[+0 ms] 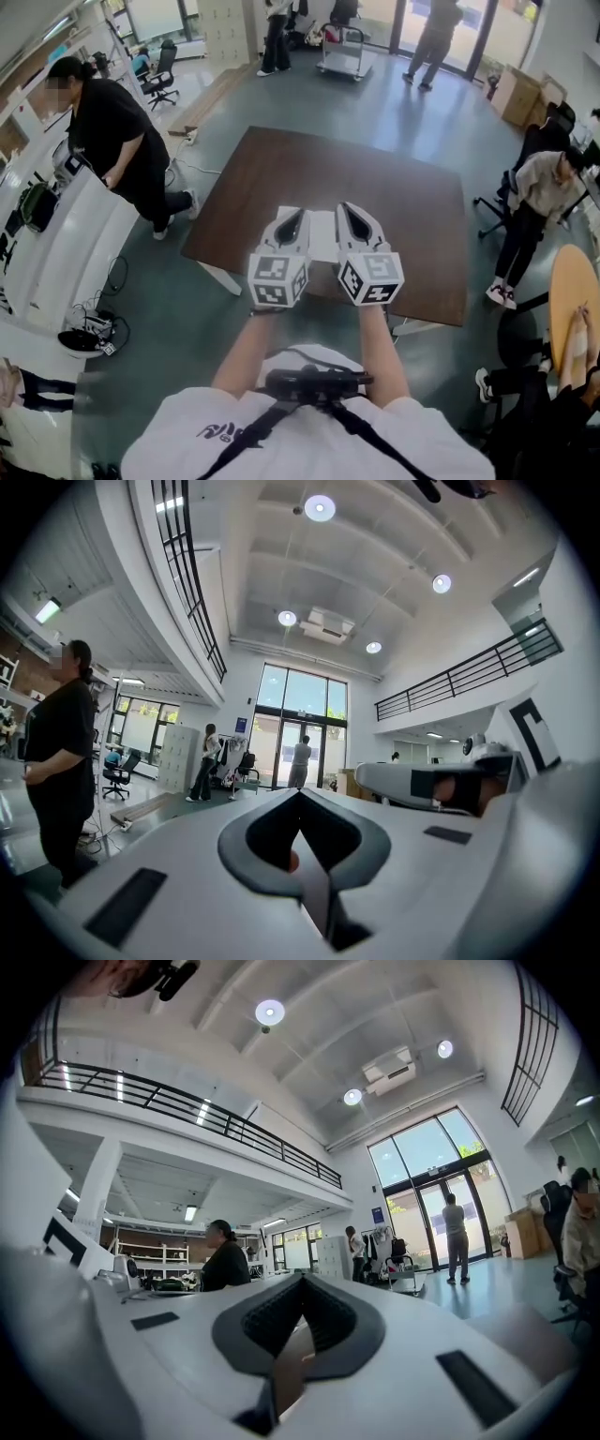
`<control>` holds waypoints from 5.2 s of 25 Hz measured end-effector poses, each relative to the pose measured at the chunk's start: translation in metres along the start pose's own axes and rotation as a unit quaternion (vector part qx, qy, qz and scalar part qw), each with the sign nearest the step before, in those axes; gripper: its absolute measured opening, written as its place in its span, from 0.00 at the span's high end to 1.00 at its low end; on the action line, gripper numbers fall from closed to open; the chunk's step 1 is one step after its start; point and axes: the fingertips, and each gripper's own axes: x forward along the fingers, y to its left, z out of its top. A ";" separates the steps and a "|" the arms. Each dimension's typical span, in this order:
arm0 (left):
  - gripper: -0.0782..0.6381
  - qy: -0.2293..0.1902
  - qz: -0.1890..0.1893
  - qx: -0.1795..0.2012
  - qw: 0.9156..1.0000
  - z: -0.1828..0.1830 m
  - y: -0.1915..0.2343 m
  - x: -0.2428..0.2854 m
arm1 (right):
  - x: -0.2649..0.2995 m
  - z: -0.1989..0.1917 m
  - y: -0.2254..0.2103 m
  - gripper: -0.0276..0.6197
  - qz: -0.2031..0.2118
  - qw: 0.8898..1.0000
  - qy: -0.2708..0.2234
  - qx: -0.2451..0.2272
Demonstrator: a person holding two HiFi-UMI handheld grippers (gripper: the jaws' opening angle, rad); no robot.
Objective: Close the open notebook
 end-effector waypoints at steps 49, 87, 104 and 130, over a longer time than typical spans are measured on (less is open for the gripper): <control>0.64 0.376 0.054 -0.207 0.901 -0.370 0.195 0.060 | 0.171 -0.283 -0.055 0.95 0.033 0.966 0.241 0.090; 0.81 0.434 0.117 -0.230 0.863 -0.445 0.217 0.080 | 0.161 -0.314 -0.075 0.95 0.003 0.955 0.275 0.108; 0.86 0.370 0.121 -0.235 0.891 -0.376 0.208 0.083 | 0.146 -0.264 -0.082 0.95 0.007 0.969 0.223 0.104; 0.87 0.397 -0.075 -0.076 0.912 -0.344 0.028 0.144 | 0.052 -0.230 -0.171 0.95 -0.117 0.969 0.176 0.128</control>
